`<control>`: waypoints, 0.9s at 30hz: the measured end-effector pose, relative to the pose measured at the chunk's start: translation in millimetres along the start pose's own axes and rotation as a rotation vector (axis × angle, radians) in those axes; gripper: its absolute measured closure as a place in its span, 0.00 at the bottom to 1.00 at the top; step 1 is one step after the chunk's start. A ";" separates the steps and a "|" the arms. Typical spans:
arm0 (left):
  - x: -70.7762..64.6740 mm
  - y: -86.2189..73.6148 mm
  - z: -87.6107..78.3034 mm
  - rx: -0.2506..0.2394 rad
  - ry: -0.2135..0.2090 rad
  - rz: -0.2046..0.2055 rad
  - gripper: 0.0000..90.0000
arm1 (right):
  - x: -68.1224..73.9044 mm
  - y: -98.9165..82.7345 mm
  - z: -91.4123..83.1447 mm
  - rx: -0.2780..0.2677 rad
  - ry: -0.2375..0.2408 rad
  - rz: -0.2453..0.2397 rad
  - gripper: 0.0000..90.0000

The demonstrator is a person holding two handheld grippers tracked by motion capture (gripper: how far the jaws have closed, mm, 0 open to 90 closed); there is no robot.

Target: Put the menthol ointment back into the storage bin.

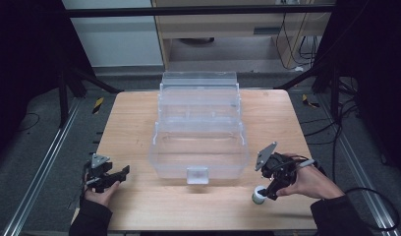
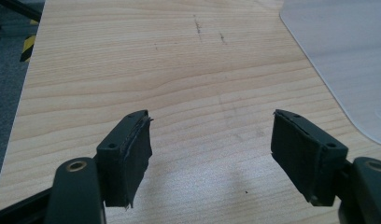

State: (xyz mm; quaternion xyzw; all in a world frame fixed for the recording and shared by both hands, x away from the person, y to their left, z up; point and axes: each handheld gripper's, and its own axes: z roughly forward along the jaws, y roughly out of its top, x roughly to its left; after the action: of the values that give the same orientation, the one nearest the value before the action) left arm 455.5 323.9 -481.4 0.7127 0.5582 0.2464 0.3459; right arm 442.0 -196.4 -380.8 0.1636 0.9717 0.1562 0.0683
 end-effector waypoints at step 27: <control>-0.5 0.0 0.5 0.005 -0.001 0.005 0.32 | 6.6 -8.2 35.6 0.090 0.038 -0.039 0.32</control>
State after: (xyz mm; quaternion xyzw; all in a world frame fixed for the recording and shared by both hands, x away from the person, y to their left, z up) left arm 455.8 323.3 -481.6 0.7150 0.5569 0.2456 0.3440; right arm 439.9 -191.5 -417.5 0.1446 0.9819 0.1139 0.0456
